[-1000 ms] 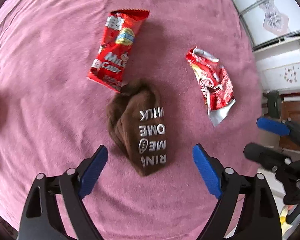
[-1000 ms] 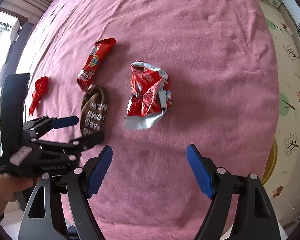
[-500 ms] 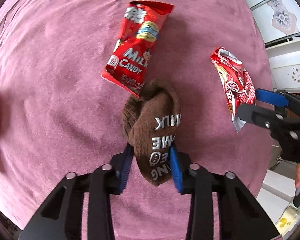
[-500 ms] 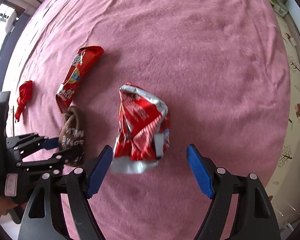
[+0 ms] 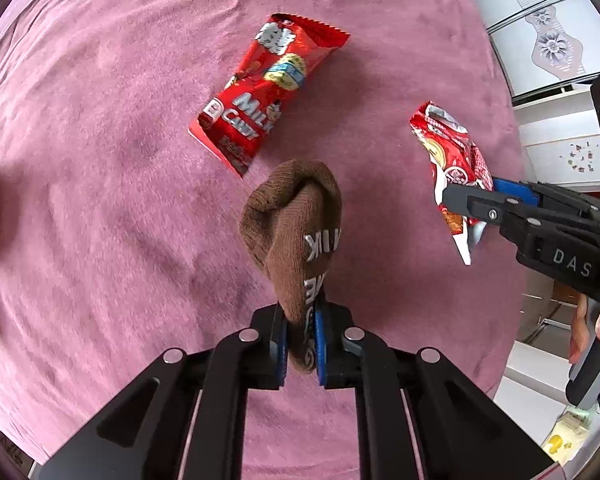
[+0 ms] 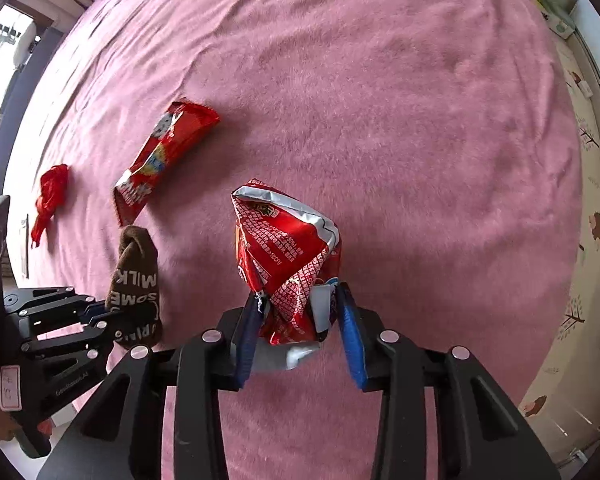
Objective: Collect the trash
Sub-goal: 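Carry the brown sock and red wrapper with both tools over the bin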
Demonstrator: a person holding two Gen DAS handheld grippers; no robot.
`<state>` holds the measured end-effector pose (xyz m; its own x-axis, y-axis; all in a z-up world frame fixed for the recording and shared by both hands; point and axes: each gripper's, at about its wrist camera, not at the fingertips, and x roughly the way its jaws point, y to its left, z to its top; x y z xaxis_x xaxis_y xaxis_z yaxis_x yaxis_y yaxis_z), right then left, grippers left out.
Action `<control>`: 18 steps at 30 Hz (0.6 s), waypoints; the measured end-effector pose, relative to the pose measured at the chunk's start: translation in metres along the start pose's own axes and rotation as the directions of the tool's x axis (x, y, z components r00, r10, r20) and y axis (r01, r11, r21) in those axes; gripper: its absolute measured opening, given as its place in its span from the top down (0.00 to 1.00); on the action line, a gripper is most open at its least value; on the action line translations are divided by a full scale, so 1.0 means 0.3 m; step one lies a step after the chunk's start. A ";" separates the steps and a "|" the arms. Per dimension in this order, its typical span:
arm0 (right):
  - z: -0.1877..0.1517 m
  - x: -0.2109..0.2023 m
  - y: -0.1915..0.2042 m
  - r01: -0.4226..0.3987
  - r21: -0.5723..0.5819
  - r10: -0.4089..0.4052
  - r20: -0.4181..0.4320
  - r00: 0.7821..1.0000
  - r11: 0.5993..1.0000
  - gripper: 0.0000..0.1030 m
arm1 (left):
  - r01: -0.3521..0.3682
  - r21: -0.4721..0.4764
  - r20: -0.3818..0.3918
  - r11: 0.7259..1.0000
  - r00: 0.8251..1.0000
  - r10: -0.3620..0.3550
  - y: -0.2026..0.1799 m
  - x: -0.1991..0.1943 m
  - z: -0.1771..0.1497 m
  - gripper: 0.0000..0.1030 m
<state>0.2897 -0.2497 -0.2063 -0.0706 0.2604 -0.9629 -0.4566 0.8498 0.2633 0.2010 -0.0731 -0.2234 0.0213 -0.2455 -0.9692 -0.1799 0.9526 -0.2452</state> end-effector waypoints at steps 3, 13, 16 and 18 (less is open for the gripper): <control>-0.061 -0.041 0.000 -0.015 0.002 0.015 0.016 1.000 1.000 0.65 | 0.006 0.016 0.001 1.000 1.000 -0.006 -0.016 -0.018 -0.031 0.90; -0.298 -0.193 -0.025 -0.024 0.030 0.022 0.065 0.998 0.999 0.65 | 0.022 0.102 0.005 0.995 1.000 -0.022 -0.153 -0.093 -0.178 0.90; -0.365 -0.228 -0.050 -0.028 0.054 0.024 0.077 0.997 0.998 0.65 | 0.027 0.139 0.001 0.990 1.000 -0.027 -0.231 -0.104 -0.234 0.90; -0.418 -0.257 -0.076 -0.028 0.073 0.022 0.089 0.996 0.997 0.65 | 0.032 0.171 -0.004 0.985 0.999 -0.032 -0.283 -0.105 -0.273 0.90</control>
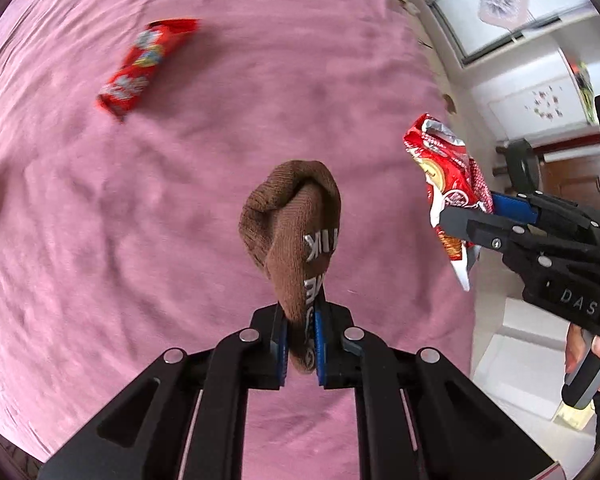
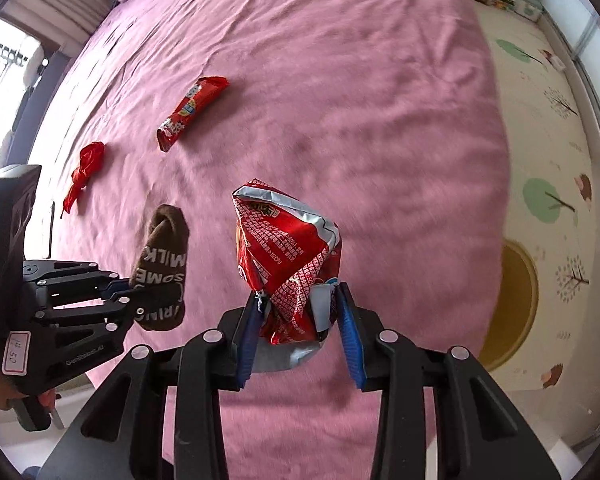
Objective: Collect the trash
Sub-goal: 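Carry the brown sock and red wrapper with both tools over the bin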
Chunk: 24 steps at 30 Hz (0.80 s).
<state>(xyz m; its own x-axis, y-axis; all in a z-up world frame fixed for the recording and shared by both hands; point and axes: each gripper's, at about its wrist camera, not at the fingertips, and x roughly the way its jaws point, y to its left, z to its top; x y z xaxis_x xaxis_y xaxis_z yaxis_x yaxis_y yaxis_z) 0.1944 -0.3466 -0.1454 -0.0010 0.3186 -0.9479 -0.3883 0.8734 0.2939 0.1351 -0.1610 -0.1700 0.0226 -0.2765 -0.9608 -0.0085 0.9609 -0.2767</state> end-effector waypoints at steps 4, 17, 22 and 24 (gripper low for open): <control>-0.094 -0.065 -0.074 0.003 0.048 -0.004 0.023 1.000 0.999 0.65 | 0.010 0.058 -0.010 0.998 1.000 -0.010 -0.117 0.013 -0.014 0.90; -0.360 -0.213 -0.366 0.031 0.228 -0.049 0.073 0.996 0.973 0.65 | 0.060 0.254 -0.089 0.965 0.995 -0.039 -0.567 0.138 -0.017 0.90; -0.444 -0.239 -0.491 0.037 0.309 -0.064 0.080 0.995 0.950 0.65 | 0.079 0.327 -0.116 0.942 0.992 -0.043 -0.726 0.192 0.004 0.90; -0.473 -0.246 -0.537 0.037 0.339 -0.069 0.084 0.994 0.940 0.65 | 0.084 0.353 -0.125 0.932 0.991 -0.042 -0.777 0.213 0.012 0.90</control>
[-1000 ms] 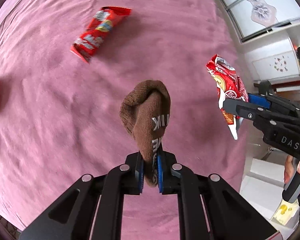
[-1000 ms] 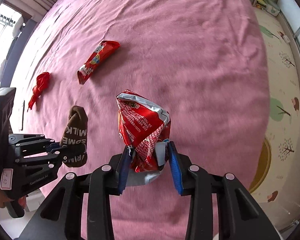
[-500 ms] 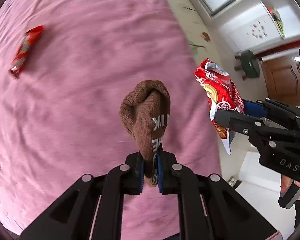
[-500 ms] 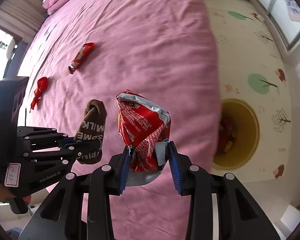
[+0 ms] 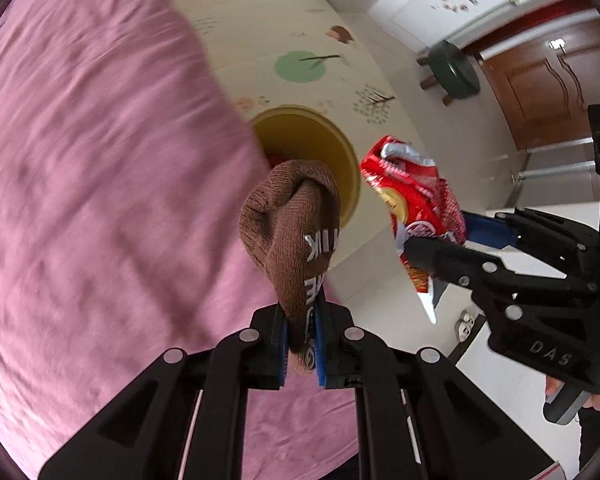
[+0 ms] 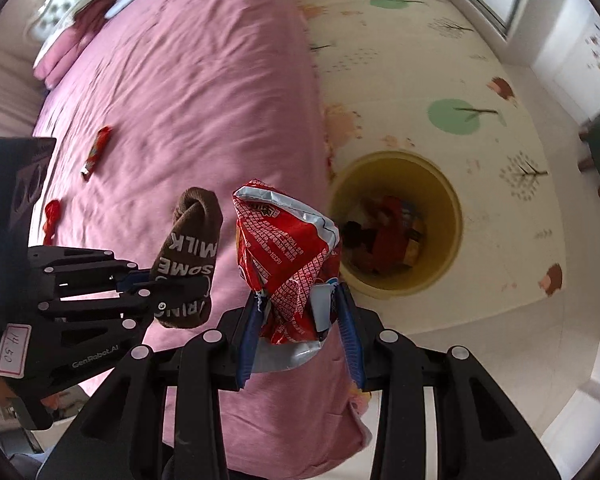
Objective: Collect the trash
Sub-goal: 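Carry the brown sock and red wrapper with both tools over the bin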
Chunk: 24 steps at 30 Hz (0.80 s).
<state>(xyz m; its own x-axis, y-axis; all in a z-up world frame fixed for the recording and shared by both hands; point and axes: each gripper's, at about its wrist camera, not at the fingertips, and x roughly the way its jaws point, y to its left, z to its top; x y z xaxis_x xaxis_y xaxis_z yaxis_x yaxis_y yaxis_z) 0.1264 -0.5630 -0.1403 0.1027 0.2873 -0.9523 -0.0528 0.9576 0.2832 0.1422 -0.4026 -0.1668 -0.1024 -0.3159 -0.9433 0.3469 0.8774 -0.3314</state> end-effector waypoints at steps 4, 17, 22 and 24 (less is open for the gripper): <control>-0.010 -0.015 -0.088 0.002 0.052 -0.003 0.018 1.000 0.999 0.65 | 0.000 0.054 -0.019 0.999 1.000 0.001 -0.088 0.051 0.064 0.90; 0.029 -0.014 -0.332 0.019 0.182 -0.029 0.049 0.998 0.983 0.65 | 0.011 0.127 -0.063 0.992 0.998 -0.003 -0.222 0.184 0.277 0.90; 0.047 -0.015 -0.387 0.015 0.217 -0.029 0.061 0.998 0.976 0.62 | 0.037 0.134 -0.073 0.990 0.997 -0.027 -0.255 0.218 0.344 0.88; 0.051 -0.021 -0.404 0.016 0.238 -0.035 0.077 0.996 0.971 0.60 | 0.032 0.129 -0.075 0.991 0.997 -0.023 -0.261 0.227 0.362 0.70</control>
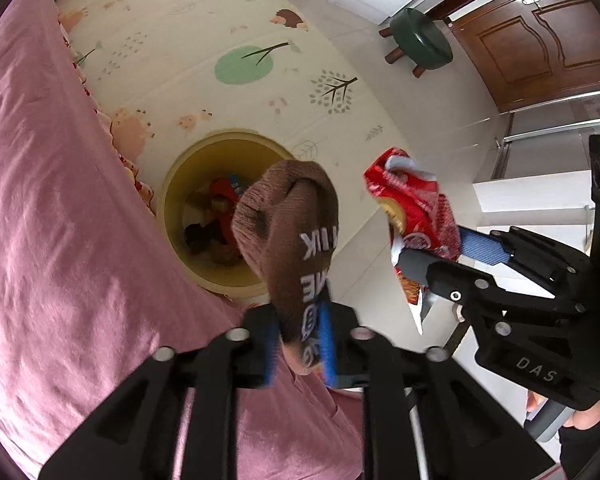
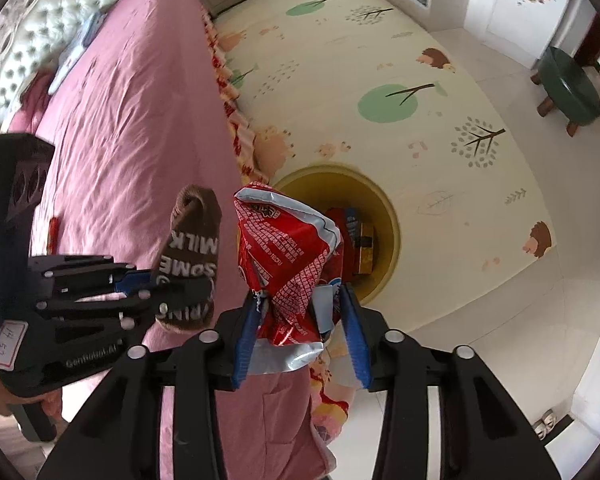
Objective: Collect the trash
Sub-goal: 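Carry the brown sock and red wrapper with both tools over the bin, then open both tools to drop the sock and wrapper into the bin, then move both tools back to the red ribbon and candy wrapper on the bed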
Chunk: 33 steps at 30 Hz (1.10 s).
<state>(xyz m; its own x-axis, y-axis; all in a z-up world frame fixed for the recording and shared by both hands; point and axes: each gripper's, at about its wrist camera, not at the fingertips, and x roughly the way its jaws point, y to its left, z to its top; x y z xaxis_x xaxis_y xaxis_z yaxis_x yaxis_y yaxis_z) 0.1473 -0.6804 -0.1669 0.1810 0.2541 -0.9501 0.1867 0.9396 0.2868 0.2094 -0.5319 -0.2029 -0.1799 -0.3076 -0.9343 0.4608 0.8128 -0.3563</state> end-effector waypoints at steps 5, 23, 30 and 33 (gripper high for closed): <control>0.022 -0.008 -0.030 0.004 0.037 -0.005 0.018 1.000 0.999 0.53 | -0.040 -0.009 0.023 0.999 0.999 0.040 0.016 -0.009 0.019 0.30; 0.027 -0.049 0.138 -0.006 -0.067 0.007 0.011 1.000 0.998 0.53 | -0.066 -0.048 0.079 0.997 0.994 0.069 0.105 -0.130 -0.095 0.28; 0.016 -0.061 0.311 -0.019 -0.152 0.020 0.005 1.000 0.988 0.53 | -0.072 -0.099 0.134 0.992 0.987 0.085 0.204 -0.241 -0.203 0.27; 0.002 -0.060 0.426 -0.031 -0.211 0.032 -0.001 0.999 0.977 0.53 | -0.085 -0.127 0.158 0.988 0.982 0.105 0.266 -0.298 -0.264 0.27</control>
<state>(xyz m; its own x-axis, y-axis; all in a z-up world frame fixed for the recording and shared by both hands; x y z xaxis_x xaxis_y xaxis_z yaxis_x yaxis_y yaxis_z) 0.1686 -0.5651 -0.1132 0.1861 0.2842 -0.9405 -0.0270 0.9584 0.2843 0.1933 -0.4002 -0.1475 0.0092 -0.2953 -0.9554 0.3602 0.8922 -0.2724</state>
